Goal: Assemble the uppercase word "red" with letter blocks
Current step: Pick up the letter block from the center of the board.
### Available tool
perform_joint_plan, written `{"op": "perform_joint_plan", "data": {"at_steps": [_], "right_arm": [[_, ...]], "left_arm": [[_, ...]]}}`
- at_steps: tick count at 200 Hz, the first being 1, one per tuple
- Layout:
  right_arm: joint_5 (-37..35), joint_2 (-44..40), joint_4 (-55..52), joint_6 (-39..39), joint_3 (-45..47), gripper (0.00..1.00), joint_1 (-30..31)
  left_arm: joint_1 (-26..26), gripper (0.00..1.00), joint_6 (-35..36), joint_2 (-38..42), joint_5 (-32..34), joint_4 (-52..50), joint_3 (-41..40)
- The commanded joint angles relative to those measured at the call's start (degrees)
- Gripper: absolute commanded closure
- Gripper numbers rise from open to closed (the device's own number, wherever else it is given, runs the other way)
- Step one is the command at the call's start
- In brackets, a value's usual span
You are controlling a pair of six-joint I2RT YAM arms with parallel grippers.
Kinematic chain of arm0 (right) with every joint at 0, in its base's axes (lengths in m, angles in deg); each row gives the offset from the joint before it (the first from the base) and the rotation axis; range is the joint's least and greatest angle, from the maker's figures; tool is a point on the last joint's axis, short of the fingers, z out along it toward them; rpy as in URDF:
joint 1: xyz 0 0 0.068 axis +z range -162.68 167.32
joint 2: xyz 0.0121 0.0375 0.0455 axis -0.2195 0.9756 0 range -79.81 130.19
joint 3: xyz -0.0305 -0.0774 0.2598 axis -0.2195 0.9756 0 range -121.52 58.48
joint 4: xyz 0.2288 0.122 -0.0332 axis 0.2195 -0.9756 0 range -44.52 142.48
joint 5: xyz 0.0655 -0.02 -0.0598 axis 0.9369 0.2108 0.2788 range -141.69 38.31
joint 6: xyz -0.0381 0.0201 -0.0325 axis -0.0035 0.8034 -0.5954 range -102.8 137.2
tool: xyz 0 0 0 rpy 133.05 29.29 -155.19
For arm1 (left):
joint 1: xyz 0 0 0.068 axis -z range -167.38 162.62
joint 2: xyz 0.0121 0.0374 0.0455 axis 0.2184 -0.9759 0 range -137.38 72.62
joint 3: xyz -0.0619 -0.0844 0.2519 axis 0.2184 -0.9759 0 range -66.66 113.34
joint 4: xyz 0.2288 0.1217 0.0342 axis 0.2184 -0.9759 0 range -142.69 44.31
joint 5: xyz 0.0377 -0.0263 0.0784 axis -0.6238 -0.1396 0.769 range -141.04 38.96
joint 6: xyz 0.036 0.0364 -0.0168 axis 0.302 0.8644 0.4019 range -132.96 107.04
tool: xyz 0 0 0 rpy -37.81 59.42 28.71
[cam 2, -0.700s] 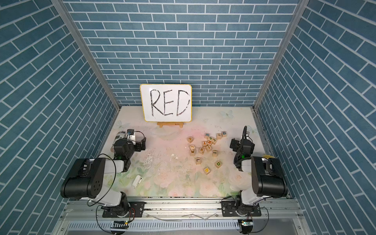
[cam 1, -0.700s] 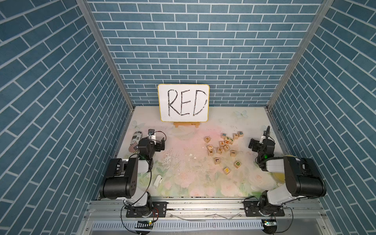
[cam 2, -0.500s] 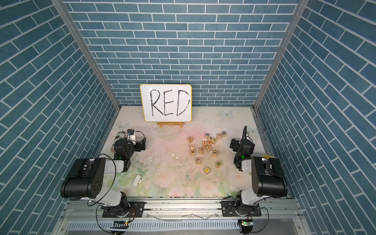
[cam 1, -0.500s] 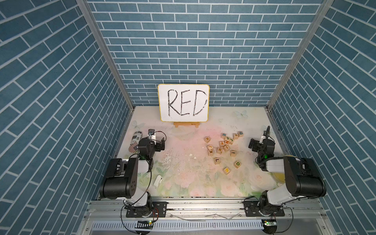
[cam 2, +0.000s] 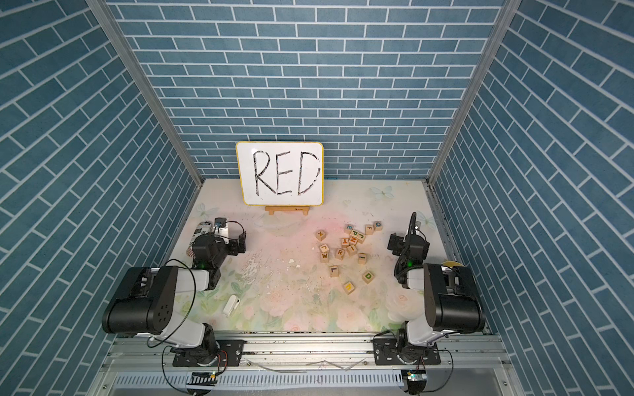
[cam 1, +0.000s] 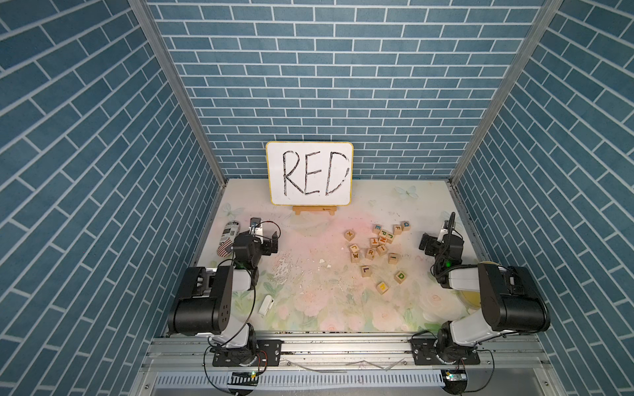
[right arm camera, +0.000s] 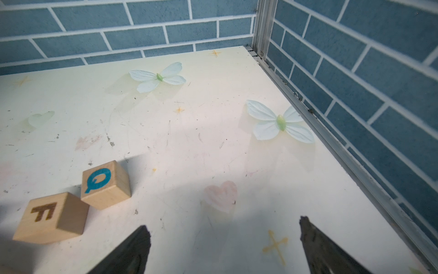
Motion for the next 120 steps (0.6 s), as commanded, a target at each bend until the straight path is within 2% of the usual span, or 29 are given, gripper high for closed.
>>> {"op": "perform_joint_plan", "data": {"at_steps": [1,82,100,120], "right_arm": [[0.4,0.1,1.6,-2.3,-1.0,0.01,-0.2],[0.7,0.0,1.5,-2.2,-0.9,0.01,-0.3],[0.9,-0.2,1.4,-2.4,-1.1,0.05,-0.3],[2.6,-1.9,-4.1,-3.2,-3.6,0.04,-0.2]], "left_arm": [[0.2,0.01,0.5,0.1,0.2,-0.7,0.8],[0.2,0.01,0.4,0.1,0.2,-0.8,0.9],[0.2,0.01,0.4,0.2,0.1,-0.7,0.9],[0.3,0.01,2.4,1.4,-4.4,-0.6,0.2]]}}
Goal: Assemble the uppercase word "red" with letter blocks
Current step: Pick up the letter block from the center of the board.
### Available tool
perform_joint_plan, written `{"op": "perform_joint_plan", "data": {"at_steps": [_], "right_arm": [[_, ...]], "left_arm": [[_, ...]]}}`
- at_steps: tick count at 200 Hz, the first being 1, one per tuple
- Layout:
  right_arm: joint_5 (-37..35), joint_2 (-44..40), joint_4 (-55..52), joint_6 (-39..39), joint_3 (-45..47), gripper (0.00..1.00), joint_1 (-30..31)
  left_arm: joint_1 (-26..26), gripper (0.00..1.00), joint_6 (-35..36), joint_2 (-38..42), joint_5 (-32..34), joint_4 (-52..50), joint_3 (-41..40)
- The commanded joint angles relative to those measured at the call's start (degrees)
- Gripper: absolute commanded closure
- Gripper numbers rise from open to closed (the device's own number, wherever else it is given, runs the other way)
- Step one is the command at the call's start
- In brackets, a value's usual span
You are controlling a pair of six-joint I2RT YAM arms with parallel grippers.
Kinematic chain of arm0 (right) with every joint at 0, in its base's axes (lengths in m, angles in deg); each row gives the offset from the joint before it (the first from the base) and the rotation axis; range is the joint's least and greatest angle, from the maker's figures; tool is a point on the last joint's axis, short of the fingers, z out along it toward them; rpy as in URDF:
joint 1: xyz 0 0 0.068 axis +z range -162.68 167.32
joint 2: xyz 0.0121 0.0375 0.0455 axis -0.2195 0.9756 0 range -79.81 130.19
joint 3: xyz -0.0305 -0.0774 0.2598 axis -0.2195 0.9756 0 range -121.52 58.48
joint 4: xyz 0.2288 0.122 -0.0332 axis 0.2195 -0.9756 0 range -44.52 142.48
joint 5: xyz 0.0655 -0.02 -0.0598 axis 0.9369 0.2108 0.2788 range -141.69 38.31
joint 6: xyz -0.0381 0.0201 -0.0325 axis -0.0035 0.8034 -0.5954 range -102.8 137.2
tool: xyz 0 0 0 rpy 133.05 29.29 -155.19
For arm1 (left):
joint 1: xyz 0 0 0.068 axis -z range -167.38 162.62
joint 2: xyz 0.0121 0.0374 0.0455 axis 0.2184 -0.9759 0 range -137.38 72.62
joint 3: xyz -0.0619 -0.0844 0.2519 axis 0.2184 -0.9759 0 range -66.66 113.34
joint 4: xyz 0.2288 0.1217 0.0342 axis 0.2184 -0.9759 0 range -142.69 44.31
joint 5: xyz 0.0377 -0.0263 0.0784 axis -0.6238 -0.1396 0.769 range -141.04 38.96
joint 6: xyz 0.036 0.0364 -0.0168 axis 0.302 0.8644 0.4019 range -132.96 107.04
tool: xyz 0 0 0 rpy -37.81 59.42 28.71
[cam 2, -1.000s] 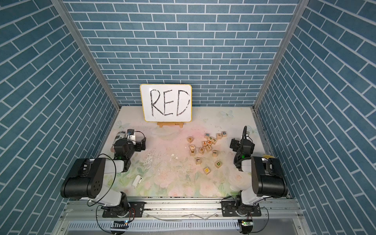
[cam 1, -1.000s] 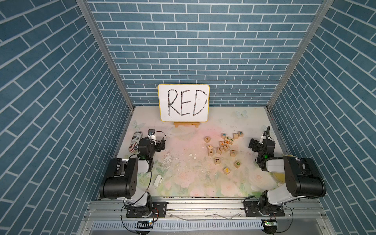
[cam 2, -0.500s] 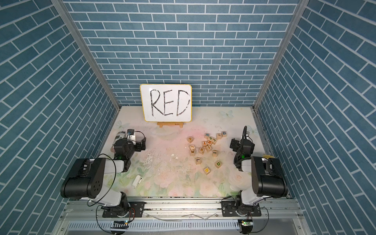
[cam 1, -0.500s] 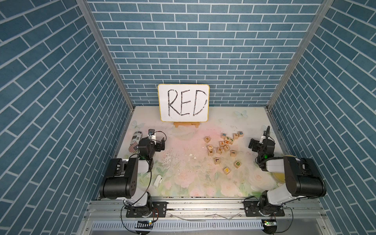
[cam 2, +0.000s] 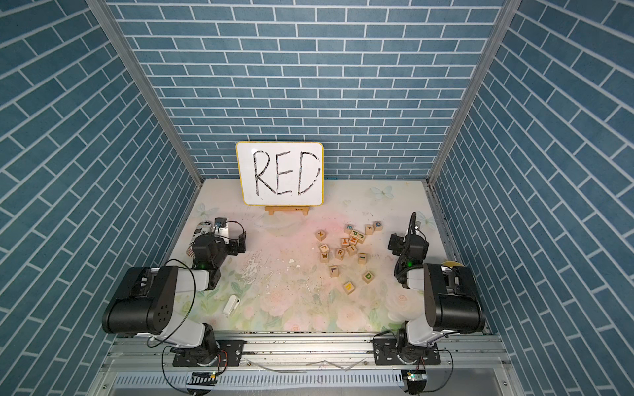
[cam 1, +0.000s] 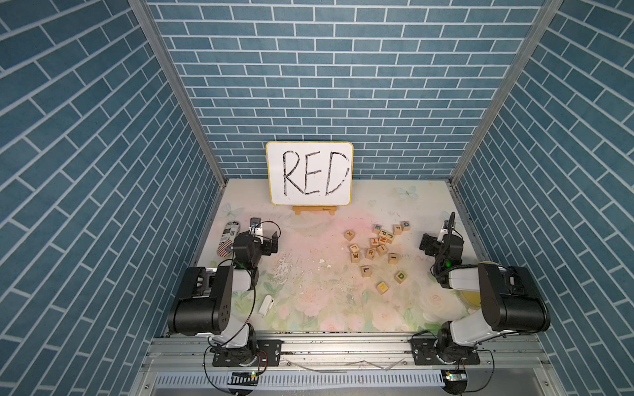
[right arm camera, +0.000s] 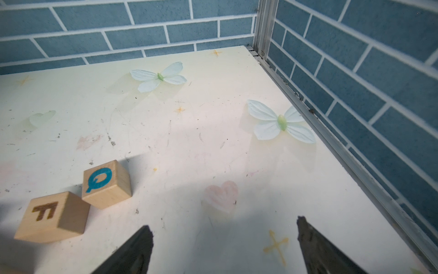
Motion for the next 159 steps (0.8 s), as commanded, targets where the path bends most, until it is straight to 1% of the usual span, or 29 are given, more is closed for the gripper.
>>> {"op": "perform_joint_plan", "data": {"at_steps": [1,7,13,31,54,70,74,92,100,120,129,136,145,159], "right_arm": [[2.0,-2.0,-4.2,-3.2,-3.0,0.03,-0.2],[2.2,-3.3,-7.7,-3.5,-4.4,0.02,-0.1],[2.2,-4.7,-11.8,-3.5,-6.1,0.02,-0.1],[1.6,-8.1,-20.9,-3.5,-10.2,0.01,0.4],[-0.3,-10.8,-35.2,3.0,-16.4,0.01,1.6],[0.4,-11.1,-47.1,7.4,-22.2,0.01,3.2],[-0.1,-11.2,-49.4,8.4,-23.3,0.01,3.8],[-3.5,-14.0,-54.8,9.9,-25.5,0.01,9.1],[-3.4,-15.9,-57.1,12.4,-26.2,0.01,10.7],[2.0,-20.0,-65.6,21.9,-30.3,0.01,11.3],[4.3,-21.6,-68.6,24.1,-31.4,0.01,11.4],[6.7,-23.2,-68.6,25.2,-30.9,0.01,11.6],[8.7,-25.9,-67.1,26.0,-28.9,0.01,12.2],[10.5,-28.9,-66.8,26.4,-26.9,0.01,13.2]], "left_arm": [[0.3,0.01,2.3,1.6,-4.4,-0.7,0.3],[0.4,0.01,3.0,2.7,-6.1,-2.2,0.4],[0.5,0.01,3.3,4.3,-6.4,-4.3,0.9],[0.5,0.01,2.2,9.3,-4.3,-11.4,2.7],[0.5,0.01,2.0,14.5,-3.4,-21.0,6.3],[0.5,0.01,3.0,16.5,-3.2,-34.6,13.2],[0.5,0.01,3.3,16.9,-3.3,-39.3,15.3],[0.5,0.01,4.2,18.7,-3.5,-54.0,23.5],[0.5,0.01,5.2,19.5,-3.2,-60.3,26.9],[0.5,0.01,7.8,19.7,-0.5,-76.7,38.1],[0.5,0.01,9.9,18.7,-0.4,-85.1,44.1],[0.5,0.01,11.3,17.7,-0.8,-91.1,48.4],[0.5,0.01,10.5,16.7,0.1,-96.2,52.4],[0.5,0.01,7.9,16.7,1.4,-99.8,55.3]]}}
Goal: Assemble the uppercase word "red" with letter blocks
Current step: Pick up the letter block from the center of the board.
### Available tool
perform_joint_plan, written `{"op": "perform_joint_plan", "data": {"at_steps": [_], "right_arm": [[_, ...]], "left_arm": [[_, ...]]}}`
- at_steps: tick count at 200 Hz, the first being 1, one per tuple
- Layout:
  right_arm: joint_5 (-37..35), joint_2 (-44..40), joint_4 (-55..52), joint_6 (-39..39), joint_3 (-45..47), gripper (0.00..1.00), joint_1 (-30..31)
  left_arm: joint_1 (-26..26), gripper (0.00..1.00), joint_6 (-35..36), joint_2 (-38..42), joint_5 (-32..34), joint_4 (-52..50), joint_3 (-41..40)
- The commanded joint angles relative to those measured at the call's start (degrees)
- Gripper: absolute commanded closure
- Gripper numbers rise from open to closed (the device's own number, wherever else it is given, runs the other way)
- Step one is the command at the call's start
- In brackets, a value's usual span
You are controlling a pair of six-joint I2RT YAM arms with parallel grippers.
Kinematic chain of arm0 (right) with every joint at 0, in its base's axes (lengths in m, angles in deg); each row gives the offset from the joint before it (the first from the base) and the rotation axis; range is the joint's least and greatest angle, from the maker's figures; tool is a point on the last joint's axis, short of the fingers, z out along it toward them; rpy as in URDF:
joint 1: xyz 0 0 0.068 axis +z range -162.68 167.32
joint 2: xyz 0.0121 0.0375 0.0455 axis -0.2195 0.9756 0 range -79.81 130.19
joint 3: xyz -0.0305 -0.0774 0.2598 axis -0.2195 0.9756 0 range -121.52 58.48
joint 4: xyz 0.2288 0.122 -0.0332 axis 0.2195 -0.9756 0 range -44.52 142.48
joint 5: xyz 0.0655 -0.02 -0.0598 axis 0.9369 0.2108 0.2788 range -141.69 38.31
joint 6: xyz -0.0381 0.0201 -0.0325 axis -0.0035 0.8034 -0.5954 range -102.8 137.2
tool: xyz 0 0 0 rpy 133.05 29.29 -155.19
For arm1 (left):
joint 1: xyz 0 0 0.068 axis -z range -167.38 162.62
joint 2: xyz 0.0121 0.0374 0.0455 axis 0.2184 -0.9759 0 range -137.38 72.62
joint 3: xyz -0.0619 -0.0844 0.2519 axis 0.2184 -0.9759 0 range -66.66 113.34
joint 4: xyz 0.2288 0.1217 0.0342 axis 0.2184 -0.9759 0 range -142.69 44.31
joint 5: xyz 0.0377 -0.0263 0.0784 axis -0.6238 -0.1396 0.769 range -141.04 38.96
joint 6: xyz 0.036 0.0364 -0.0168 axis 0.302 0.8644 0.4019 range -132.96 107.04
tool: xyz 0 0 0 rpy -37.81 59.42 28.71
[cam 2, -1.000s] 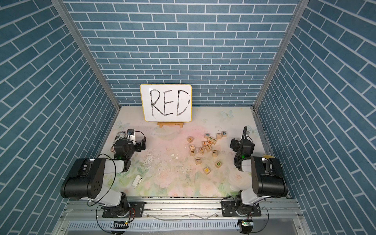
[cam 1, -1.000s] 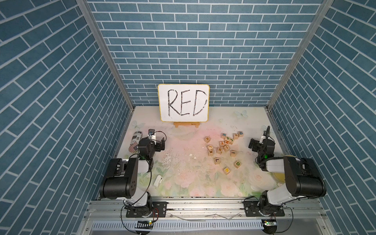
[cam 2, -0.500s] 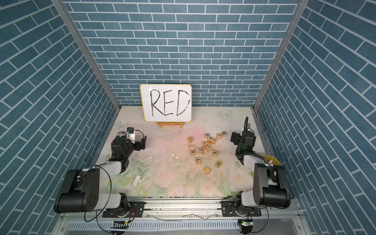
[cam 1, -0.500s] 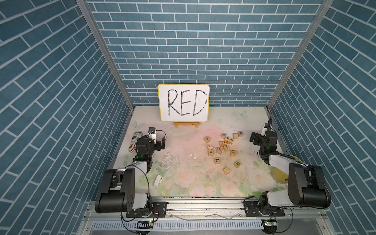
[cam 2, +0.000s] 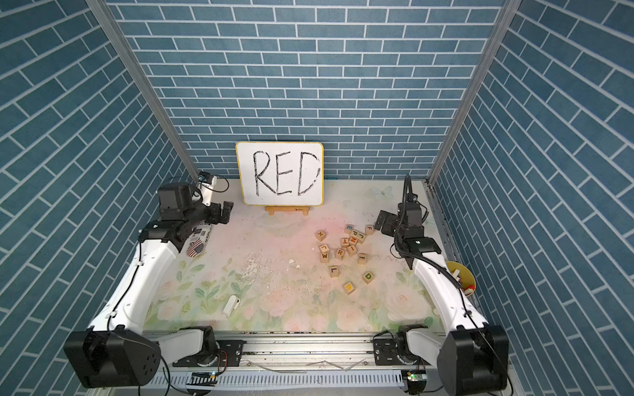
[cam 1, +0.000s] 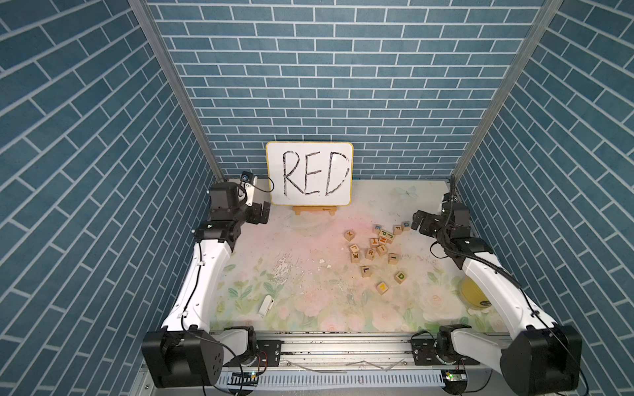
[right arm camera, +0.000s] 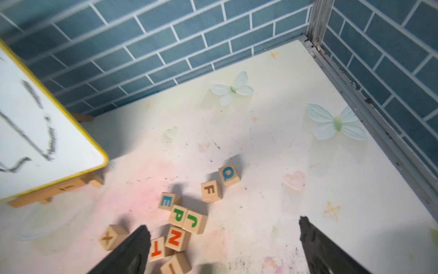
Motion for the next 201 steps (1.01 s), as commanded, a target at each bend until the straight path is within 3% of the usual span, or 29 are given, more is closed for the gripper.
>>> {"op": "perform_joint_plan", "data": {"at_steps": [1,26,47,62,91,125,156,201], "right_arm": [[6.1,-4.9,-6.0,6.9,2.0,0.01,1.3],[6.8,-4.7,-12.2,6.4,0.3,0.07,1.9],[7.1,-2.1,-16.7,5.6,-1.1,0.19,3.2],[7.8,-0.1,-19.1,5.4,-2.1,0.33,4.9],[6.2,3.8,-23.7,7.3,-4.9,0.37,9.4],[1.2,7.4,-26.3,13.2,-7.8,0.34,16.7],[-3.2,16.4,-31.4,16.8,-14.1,0.41,23.0],[-3.8,29.8,-35.8,19.2,-23.9,0.5,27.8]], "left_arm": [[0.1,0.01,-0.1,-0.5,2.4,-21.1,5.3],[0.1,0.01,-2.1,3.3,1.2,-20.0,4.0],[0.1,0.01,-1.4,3.7,-0.8,-22.5,5.7],[0.1,0.01,-0.9,2.5,-2.1,-25.3,7.3],[0.1,0.01,0.1,0.8,-3.7,-29.1,8.7],[0.1,0.01,2.3,0.5,-5.4,-30.3,8.5],[0.1,0.0,1.7,-0.2,-6.4,-30.7,8.7],[0.2,0.01,2.1,-0.9,-6.7,-29.7,8.5]]}}
